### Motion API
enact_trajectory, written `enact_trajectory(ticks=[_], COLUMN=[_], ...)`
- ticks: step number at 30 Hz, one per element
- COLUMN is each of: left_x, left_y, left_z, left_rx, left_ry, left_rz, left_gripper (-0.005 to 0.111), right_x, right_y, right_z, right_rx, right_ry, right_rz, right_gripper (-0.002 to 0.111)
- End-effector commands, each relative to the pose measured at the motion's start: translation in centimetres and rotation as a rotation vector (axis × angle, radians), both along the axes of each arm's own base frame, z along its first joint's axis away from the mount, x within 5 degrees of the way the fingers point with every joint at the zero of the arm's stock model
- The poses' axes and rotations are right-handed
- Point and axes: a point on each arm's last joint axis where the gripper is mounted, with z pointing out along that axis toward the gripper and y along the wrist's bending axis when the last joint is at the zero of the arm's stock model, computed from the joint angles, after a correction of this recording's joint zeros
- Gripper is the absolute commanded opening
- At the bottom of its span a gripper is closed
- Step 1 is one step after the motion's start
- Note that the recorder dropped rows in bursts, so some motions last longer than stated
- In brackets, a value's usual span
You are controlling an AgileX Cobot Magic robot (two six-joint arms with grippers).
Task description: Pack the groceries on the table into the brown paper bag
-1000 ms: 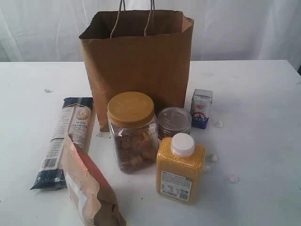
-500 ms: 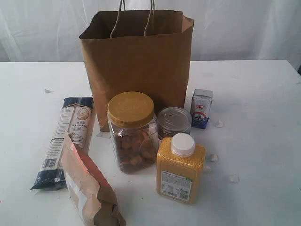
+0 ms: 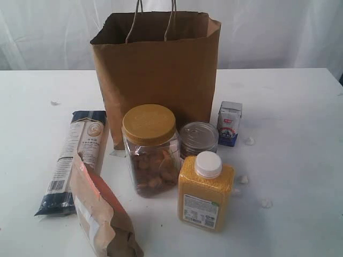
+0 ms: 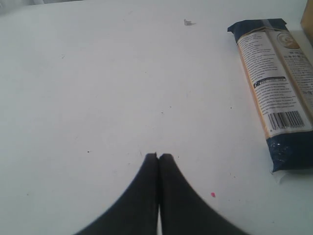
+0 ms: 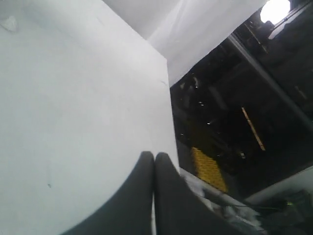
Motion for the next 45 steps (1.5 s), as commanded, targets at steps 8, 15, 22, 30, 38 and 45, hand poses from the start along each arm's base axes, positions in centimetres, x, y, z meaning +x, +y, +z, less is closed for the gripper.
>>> enact_trajectory(ticks=[8,15,22,30,38,45], left_x=[0.0,0.0,0.0,0.0,0.0,0.0], left_y=[0.0,0.0,0.0,0.0,0.0,0.0], left_z=[0.0,0.0,0.0,0.0,0.0,0.0], left_rx=[-0.006,-0.006,-0.006,-0.006,-0.006,-0.006], left_ry=[-0.003,-0.003,-0.003,-0.003,-0.003,-0.003], left_rz=[-0.004,-0.004,-0.004,-0.004,-0.004,-0.004], left_gripper=[0.000,0.000,0.000,0.000,0.000,0.000], right_x=[0.0,-0.3,-1.0,0.4,5.0,7.7], right_y=[1.2,1.1,1.2,0.4,0.9,3.1], right_z=[3.8,5.0,7.1,7.8,8.7,8.9], right_rx=[0.923,1.425,1.406,0.850,0.697,0.560], right_ry=[-0.487,-0.618,-0.708,-0.192,0.210,0.503], right_rz=[0.136,0.218,0.305,-0.103,-0.133,0.057], right_gripper=[0.000,0.000,0.000,0.000,0.000,0.000])
